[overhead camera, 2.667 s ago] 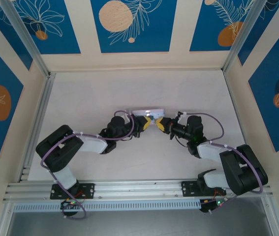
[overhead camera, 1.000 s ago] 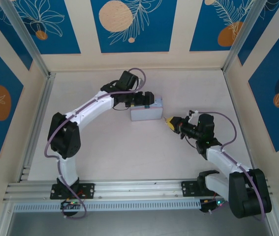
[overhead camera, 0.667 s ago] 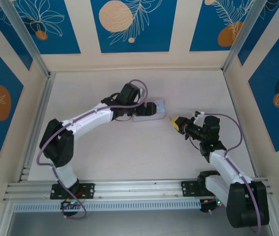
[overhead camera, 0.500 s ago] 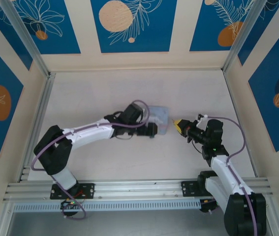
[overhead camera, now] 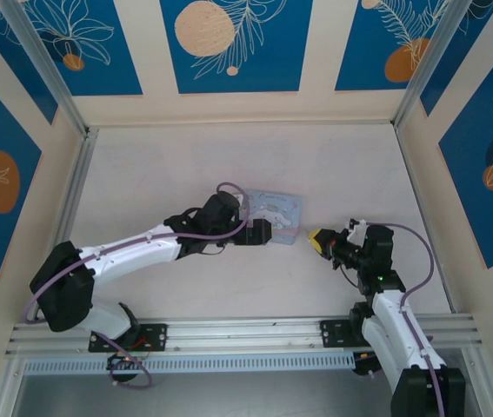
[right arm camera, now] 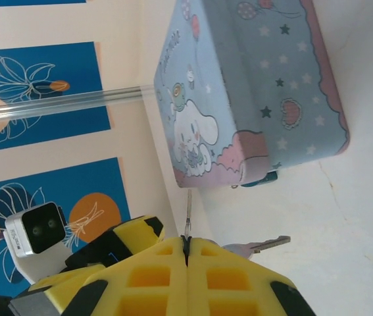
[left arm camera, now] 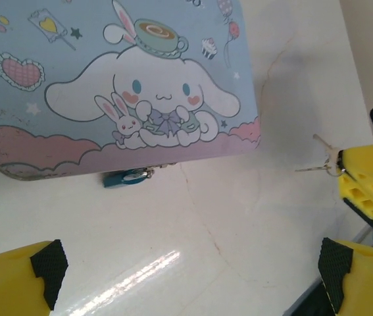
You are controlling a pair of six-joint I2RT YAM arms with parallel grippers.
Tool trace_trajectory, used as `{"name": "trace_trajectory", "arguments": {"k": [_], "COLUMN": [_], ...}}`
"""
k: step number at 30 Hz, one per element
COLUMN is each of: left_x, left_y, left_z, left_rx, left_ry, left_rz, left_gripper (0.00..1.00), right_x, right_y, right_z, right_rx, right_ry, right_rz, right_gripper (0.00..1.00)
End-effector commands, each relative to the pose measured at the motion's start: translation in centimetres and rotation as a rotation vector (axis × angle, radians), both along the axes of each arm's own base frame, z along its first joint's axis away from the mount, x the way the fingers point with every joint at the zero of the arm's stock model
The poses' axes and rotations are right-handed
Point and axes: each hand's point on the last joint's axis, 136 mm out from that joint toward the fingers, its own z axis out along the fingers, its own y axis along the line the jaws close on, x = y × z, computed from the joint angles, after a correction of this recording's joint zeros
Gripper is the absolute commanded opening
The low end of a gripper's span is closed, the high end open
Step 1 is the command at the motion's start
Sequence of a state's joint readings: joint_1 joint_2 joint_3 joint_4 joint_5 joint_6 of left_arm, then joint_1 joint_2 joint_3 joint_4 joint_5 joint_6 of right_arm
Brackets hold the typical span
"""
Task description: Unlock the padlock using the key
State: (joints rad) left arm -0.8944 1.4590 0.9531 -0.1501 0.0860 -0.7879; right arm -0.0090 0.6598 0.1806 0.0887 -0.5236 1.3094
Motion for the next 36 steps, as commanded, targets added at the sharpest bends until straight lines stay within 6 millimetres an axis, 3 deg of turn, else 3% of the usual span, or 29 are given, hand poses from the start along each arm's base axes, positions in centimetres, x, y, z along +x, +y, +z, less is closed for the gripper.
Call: {"name": "trace_trajectory", "arguments": {"k": [1,11,22,28,36], "left_x": [-0.7,0.3,2.0,2.3,2.5], "left_y": [-0.2,-2.0,-3.0,-3.7,-6.4], "left_z": [-3.3,-7.8,-10.6,-11.6,-11.0], "left_rx": [0.044,0.122,0.154,0.122,0.031], "left_ry": [-0.007,-0.116,-0.22,-0.237,-0.263], "left_rz": [-0.087,-0.194,-0.211,-0.211,-0.222], "left_gripper": [1.0,0.97,0.94,0.91,0.86], "right_x": [0.2,5.2,10.8,12.4,12.8], "right_y": [-0.2,-2.5,-1.8,-0.6,-0.1], "right_z": [-0.8,-2.2,-3.1,-3.3,-3.3], "right_rx": [-0.034,-0.141,-0.254,-0.293,-0.303], "right_ry": [0.011,0.095,0.165,0.165,0.159], "right_rz": [0.001,-0.137,-0.149,-0.123,-0.096], "right_gripper": [0.0,0.0,0.0,0.0,0.0]}}
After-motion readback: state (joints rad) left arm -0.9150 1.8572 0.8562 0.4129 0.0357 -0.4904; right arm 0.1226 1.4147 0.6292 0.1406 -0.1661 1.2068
